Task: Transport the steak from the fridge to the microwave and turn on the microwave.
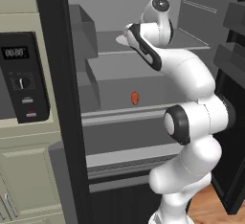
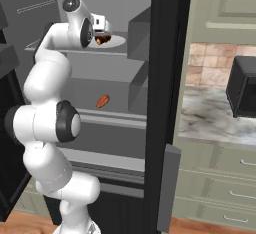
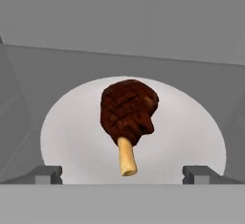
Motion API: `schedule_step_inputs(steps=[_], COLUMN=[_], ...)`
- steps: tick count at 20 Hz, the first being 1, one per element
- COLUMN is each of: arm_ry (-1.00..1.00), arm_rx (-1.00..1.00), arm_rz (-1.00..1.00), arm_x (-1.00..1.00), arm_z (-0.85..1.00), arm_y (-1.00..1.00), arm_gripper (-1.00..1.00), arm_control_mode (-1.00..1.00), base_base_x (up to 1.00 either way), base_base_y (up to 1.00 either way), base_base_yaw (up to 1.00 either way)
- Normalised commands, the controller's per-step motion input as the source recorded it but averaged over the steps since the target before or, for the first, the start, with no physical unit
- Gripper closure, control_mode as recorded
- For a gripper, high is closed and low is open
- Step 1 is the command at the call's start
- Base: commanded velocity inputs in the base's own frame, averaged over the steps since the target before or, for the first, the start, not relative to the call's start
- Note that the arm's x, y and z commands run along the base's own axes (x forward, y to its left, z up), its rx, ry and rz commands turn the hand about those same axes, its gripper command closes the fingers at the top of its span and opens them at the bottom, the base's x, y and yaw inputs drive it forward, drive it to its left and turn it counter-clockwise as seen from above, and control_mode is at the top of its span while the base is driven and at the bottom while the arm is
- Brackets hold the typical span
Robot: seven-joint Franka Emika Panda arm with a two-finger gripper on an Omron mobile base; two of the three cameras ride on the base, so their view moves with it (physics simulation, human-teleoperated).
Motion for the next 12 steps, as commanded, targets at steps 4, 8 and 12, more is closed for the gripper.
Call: schedule_step_inputs(steps=[4,8,12], arm_ry=[0.00,0.00,-0.02], arm_rx=[0.00,0.00,0.00], arm_rz=[-0.01,0.00,0.00], arm_x=[0.16,0.25,0.34], arm_z=[-0.26,-0.10,0.00], arm_y=[0.00,0.00,0.00], arm_gripper=[-1.00,-1.00,-1.00], arm_control_mode=[-1.00,-1.00,-1.00], base_base_x=[0.00,0.00,0.00], base_base_y=[0.00,0.00,0.00], base_base_yaw=[0.00,0.00,0.00])
